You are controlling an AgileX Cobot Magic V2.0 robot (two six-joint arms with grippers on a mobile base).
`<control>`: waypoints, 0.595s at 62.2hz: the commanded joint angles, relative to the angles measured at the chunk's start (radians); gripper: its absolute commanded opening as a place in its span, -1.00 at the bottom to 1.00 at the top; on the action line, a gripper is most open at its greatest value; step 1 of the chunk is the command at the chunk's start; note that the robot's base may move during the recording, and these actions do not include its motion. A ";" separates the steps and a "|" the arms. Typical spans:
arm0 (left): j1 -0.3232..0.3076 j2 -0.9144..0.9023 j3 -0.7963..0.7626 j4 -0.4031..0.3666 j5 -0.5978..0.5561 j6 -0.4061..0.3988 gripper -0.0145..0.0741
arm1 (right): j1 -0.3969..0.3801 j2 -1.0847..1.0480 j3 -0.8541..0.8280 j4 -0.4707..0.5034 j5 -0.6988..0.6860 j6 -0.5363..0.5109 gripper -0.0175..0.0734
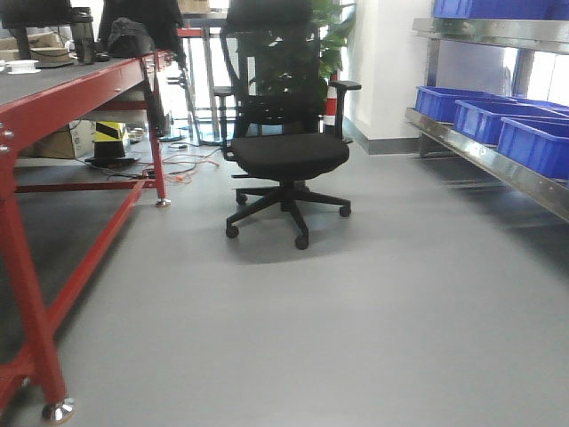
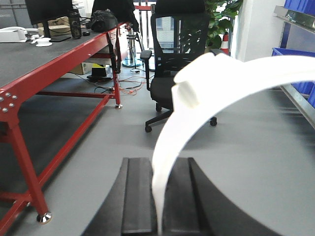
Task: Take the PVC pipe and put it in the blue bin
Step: 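Drive backward and turn away from the table holding the pipe, then drive toward the steel shelf of blue bins carrying the pipe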
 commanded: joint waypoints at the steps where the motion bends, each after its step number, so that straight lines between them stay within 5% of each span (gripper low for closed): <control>1: -0.005 -0.005 -0.001 -0.003 -0.032 0.001 -0.92 | 0.002 -0.006 0.000 0.001 -0.026 -0.006 -0.99; 37: -0.005 -0.005 -0.001 -0.003 -0.032 0.001 -0.92 | 0.002 -0.006 0.000 0.001 -0.026 -0.006 -0.99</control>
